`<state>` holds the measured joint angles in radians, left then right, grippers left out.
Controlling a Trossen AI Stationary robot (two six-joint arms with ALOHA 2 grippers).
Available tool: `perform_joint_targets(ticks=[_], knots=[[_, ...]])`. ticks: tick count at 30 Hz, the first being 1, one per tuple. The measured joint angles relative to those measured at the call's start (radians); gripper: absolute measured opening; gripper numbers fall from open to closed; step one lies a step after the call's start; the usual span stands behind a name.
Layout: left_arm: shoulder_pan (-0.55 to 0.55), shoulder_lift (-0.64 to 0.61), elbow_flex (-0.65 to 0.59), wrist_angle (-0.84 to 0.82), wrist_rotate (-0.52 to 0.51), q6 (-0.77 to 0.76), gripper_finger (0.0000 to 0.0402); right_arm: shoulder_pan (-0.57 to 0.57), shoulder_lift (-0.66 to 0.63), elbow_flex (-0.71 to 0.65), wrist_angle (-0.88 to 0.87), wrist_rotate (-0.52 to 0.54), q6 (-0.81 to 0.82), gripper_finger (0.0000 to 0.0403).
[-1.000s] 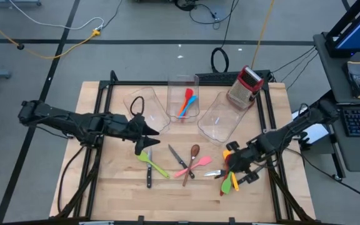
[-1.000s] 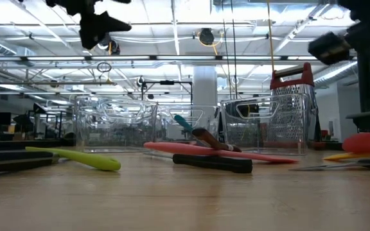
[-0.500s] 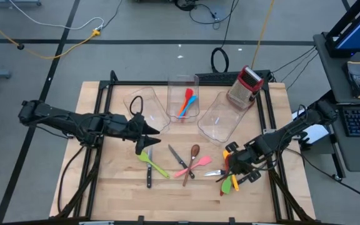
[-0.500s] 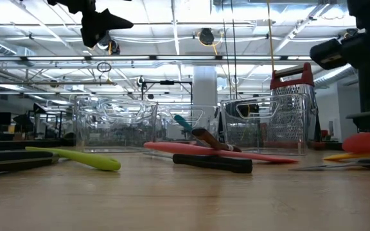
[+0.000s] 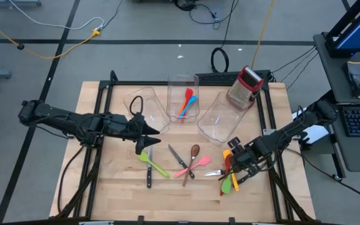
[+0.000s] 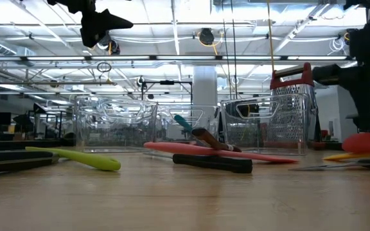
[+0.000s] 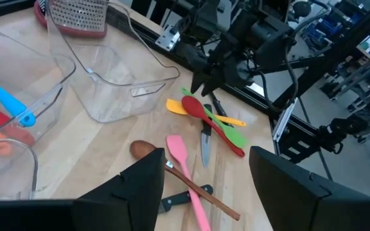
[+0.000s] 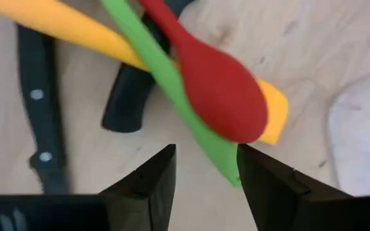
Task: Pick & Place Kitchen Items
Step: Put the green serving spoon in the left bin
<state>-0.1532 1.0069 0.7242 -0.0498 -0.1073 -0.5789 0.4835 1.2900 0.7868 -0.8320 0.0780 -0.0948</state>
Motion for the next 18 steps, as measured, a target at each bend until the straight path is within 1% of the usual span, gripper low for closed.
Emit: perform_joint_targets(ticks=[7,14,18], knots=[[0.0,0.0,0.0,0.0,0.0,-0.007,0.023,0.0,0.0,0.0,0.047,0.001,0.0,0.0155],[0.0,0.001,0.0,0.0,0.0,-0.007,0.023,0.0,0.0,0.0,0.163,-0.006,-0.003,0.0155],[0.0,0.001,0.0,0.0,0.0,-0.007,0.023,0.0,0.0,0.0,0.206,-0.096,-0.003,0.0155]])
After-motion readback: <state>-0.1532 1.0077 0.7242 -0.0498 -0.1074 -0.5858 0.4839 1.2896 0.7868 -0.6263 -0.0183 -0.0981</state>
